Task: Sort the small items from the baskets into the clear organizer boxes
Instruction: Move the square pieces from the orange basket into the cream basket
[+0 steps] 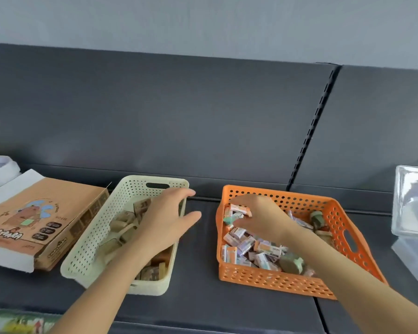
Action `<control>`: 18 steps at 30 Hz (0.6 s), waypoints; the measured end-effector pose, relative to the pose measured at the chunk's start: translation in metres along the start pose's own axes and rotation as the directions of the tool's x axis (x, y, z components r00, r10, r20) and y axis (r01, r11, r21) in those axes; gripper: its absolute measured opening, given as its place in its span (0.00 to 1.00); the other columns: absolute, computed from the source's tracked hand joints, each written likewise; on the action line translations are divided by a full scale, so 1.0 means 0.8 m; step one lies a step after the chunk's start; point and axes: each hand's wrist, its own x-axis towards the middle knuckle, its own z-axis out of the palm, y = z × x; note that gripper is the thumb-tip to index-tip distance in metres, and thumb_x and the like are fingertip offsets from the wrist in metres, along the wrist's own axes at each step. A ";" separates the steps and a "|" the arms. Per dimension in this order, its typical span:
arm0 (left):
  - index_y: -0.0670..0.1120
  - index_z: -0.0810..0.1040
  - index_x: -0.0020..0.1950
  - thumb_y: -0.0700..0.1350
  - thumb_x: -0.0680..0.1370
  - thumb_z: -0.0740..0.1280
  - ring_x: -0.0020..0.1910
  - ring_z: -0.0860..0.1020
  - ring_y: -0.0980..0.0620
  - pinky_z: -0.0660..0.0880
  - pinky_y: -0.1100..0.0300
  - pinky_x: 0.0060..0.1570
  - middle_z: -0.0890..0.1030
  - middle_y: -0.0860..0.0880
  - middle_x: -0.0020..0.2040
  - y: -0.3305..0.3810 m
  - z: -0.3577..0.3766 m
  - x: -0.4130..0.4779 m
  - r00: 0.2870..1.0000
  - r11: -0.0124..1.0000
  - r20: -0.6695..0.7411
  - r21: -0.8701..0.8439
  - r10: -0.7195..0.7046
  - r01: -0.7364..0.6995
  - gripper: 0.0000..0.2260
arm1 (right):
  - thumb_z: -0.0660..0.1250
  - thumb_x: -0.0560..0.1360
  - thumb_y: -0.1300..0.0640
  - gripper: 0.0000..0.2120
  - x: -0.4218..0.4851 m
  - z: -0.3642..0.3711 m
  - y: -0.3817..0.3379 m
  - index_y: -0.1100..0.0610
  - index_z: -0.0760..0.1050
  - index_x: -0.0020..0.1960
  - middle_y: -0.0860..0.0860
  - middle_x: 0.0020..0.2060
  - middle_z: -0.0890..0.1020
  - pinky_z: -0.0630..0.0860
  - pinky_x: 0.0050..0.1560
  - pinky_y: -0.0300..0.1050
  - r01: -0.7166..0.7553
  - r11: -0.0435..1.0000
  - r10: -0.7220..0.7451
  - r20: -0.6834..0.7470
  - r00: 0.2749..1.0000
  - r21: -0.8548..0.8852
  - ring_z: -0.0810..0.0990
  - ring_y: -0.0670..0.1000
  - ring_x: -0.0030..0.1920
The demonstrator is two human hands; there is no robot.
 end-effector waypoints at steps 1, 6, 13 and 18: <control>0.54 0.72 0.66 0.51 0.75 0.69 0.64 0.71 0.58 0.69 0.59 0.61 0.73 0.57 0.64 0.011 0.011 0.003 0.998 0.999 0.025 -0.001 0.049 -0.049 0.20 | 0.69 0.75 0.56 0.22 -0.010 -0.007 0.013 0.54 0.71 0.69 0.50 0.65 0.76 0.70 0.63 0.41 -0.037 0.999 0.037 -0.009 0.999 -0.002 0.75 0.50 0.64; 0.53 0.70 0.69 0.50 0.76 0.67 0.64 0.70 0.60 0.64 0.67 0.59 0.71 0.57 0.66 0.062 0.064 0.015 0.947 0.974 0.232 -0.010 0.221 -0.225 0.21 | 0.67 0.76 0.59 0.13 -0.052 -0.033 0.073 0.56 0.78 0.60 0.48 0.56 0.81 0.74 0.54 0.42 -0.142 0.990 0.142 -0.094 0.985 0.007 0.79 0.48 0.53; 0.56 0.70 0.69 0.51 0.77 0.67 0.64 0.70 0.58 0.67 0.56 0.66 0.71 0.56 0.66 0.118 0.140 0.052 0.753 0.909 0.540 -0.057 0.377 -0.414 0.21 | 0.63 0.75 0.63 0.07 -0.101 -0.047 0.137 0.61 0.79 0.49 0.54 0.42 0.82 0.76 0.45 0.50 -0.245 0.969 0.244 -0.202 0.949 0.021 0.79 0.55 0.44; 0.56 0.69 0.71 0.46 0.82 0.59 0.74 0.60 0.56 0.55 0.53 0.74 0.64 0.54 0.74 0.142 0.193 0.077 0.573 0.801 0.688 -0.020 0.446 -0.599 0.17 | 0.61 0.77 0.66 0.14 -0.121 -0.053 0.148 0.53 0.80 0.56 0.49 0.48 0.83 0.78 0.49 0.47 -0.266 0.954 0.290 -0.202 0.935 0.138 0.81 0.53 0.47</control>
